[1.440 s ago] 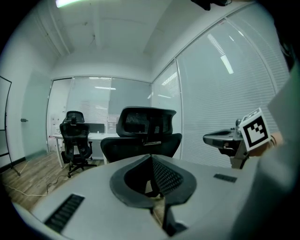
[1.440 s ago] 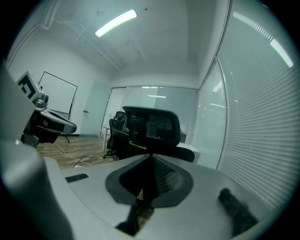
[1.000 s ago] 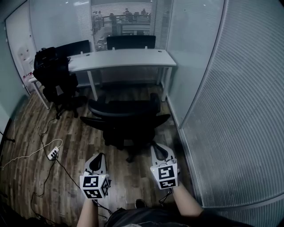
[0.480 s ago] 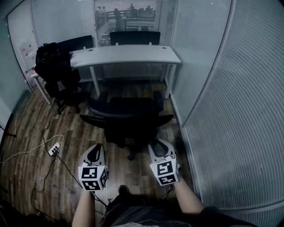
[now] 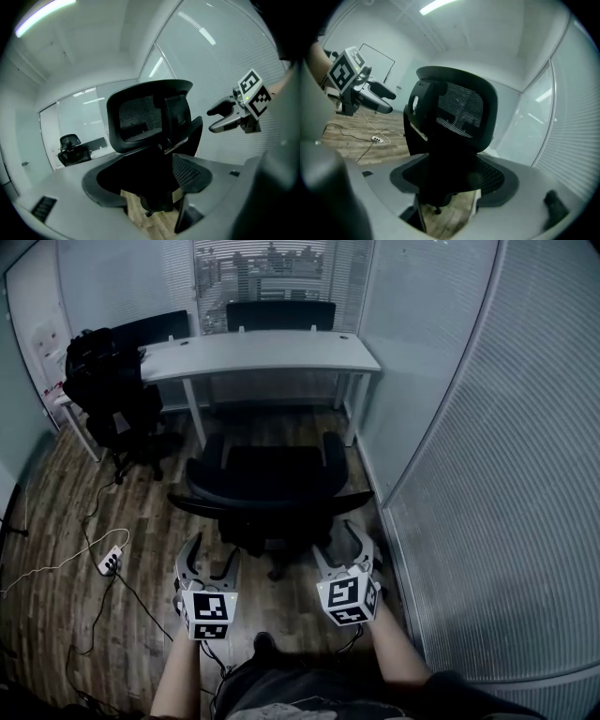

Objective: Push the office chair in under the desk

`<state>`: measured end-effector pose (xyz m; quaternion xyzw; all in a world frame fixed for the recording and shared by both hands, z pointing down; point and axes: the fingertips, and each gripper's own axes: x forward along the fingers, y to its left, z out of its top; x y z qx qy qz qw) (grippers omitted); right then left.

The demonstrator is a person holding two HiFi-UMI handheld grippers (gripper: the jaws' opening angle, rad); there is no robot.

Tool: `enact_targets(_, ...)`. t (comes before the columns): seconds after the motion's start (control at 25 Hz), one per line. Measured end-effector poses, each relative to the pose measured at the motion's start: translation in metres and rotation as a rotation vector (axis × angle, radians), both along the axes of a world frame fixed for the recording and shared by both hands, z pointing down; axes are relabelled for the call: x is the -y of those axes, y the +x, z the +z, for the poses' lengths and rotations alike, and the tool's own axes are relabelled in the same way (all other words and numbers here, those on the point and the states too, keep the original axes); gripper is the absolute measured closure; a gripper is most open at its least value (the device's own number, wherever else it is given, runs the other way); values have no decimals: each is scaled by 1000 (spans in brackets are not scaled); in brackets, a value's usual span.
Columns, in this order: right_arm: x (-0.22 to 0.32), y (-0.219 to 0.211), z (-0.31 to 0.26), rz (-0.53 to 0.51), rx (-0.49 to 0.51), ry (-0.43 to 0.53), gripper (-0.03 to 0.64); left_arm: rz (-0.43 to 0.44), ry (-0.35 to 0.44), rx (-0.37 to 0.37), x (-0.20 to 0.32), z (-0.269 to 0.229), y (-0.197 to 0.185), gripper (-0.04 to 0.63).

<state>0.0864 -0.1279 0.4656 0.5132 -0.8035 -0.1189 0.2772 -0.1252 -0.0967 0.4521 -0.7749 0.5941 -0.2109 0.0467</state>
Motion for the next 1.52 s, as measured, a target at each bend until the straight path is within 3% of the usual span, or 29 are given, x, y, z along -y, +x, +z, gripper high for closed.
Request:
enact_targets(0.16, 15, 1, 2, 11, -103, 38, 310, 53, -25, 80, 18, 9, 2, 277)
enact_targets(0.52, 48, 28, 1, 101, -256, 50, 310, 45, -9, 308, 55, 12, -23, 256)
enact_targets(0.72, 63, 29, 9, 96, -352, 49, 310, 34, -27, 408, 72, 22, -33, 256)
enact_targets(0.96, 74, 35, 21, 107, -423, 30, 310, -4, -64, 454, 82, 35, -50, 256)
enact_targets(1.24, 89, 37, 24, 128, -462, 38, 311, -5, -45, 577, 107, 40, -62, 256)
enact_targets(1.52, 96, 40, 22, 137, -499, 33, 312, 23, -32, 554, 118, 36, -63, 261)
